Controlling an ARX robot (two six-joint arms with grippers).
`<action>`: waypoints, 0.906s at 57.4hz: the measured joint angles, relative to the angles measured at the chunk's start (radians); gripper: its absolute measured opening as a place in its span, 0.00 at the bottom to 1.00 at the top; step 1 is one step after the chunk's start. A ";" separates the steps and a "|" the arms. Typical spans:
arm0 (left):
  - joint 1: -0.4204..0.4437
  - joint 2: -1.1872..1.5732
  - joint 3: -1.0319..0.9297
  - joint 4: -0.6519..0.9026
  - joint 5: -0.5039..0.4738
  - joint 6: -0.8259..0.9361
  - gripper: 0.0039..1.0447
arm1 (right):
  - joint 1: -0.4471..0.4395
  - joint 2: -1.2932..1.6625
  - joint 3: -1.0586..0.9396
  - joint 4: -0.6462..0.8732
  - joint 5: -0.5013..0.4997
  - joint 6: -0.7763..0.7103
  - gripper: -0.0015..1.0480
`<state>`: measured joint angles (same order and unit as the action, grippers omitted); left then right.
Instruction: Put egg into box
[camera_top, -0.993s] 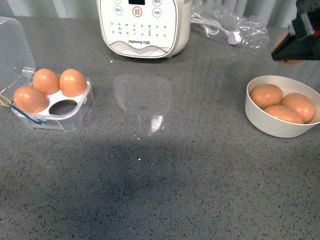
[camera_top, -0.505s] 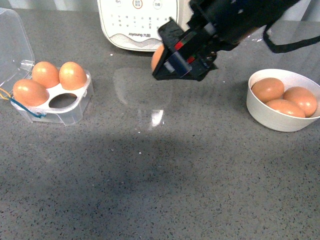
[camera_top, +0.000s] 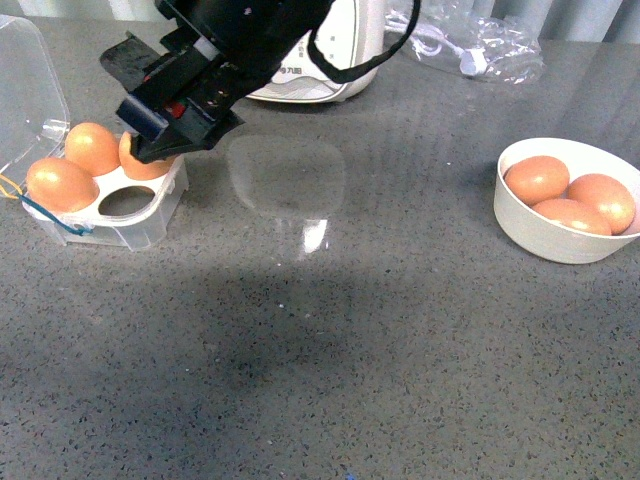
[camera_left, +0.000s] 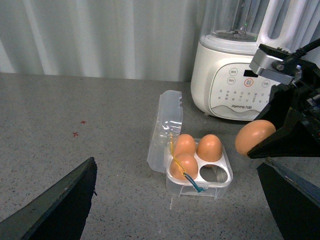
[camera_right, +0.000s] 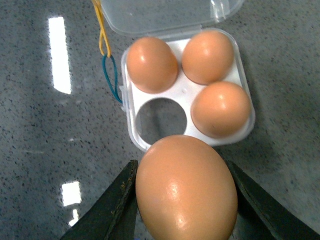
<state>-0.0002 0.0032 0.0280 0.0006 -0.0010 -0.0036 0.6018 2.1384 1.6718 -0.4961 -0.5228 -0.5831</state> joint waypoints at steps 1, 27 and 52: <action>0.000 0.000 0.000 0.000 0.000 0.000 0.94 | 0.002 0.003 0.005 0.000 -0.002 0.003 0.41; 0.000 0.000 0.000 0.000 0.000 0.000 0.94 | 0.043 0.128 0.133 -0.021 0.011 0.041 0.41; 0.000 0.000 0.000 0.000 0.000 0.000 0.94 | 0.056 0.128 0.140 -0.009 0.010 0.053 0.70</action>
<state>-0.0002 0.0032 0.0284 0.0006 -0.0010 -0.0036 0.6575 2.2665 1.8122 -0.5053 -0.5129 -0.5297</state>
